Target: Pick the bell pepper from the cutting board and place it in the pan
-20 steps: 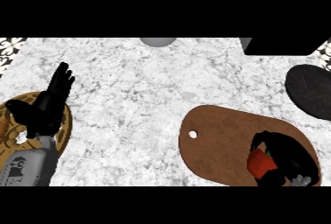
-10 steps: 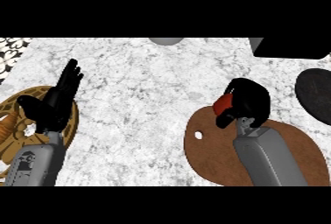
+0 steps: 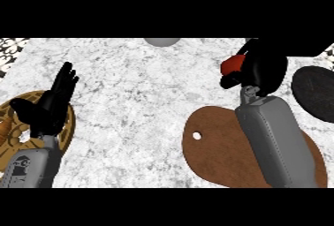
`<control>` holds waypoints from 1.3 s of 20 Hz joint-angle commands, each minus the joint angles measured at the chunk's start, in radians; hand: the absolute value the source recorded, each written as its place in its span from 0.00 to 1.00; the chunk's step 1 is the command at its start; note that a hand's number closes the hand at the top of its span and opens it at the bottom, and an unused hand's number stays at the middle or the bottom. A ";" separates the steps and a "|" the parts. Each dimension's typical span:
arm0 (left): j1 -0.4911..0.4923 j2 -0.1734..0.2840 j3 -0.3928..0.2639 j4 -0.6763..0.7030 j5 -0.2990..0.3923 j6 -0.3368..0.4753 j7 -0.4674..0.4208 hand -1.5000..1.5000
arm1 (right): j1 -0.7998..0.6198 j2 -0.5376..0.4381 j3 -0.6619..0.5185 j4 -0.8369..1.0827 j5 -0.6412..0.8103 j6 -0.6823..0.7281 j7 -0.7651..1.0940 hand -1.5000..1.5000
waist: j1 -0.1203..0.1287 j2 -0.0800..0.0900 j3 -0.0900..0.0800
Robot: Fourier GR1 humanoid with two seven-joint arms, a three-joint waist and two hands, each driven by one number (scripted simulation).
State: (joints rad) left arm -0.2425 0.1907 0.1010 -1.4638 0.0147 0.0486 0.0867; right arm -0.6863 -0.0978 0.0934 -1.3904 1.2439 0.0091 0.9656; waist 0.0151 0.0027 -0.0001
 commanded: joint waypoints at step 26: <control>-0.036 -0.035 -0.020 -0.021 -0.026 0.024 0.011 0.50 | 0.021 -0.575 -0.629 0.900 -0.344 -0.608 -0.825 1.00 | 0.023 0.016 0.005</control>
State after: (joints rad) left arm -0.2534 0.1697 0.0883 -1.4802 -0.0035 0.0563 0.0881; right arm -0.6468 -0.6083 -0.4692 -0.6427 0.9491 -0.5341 0.2608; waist 0.0327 0.0155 0.0038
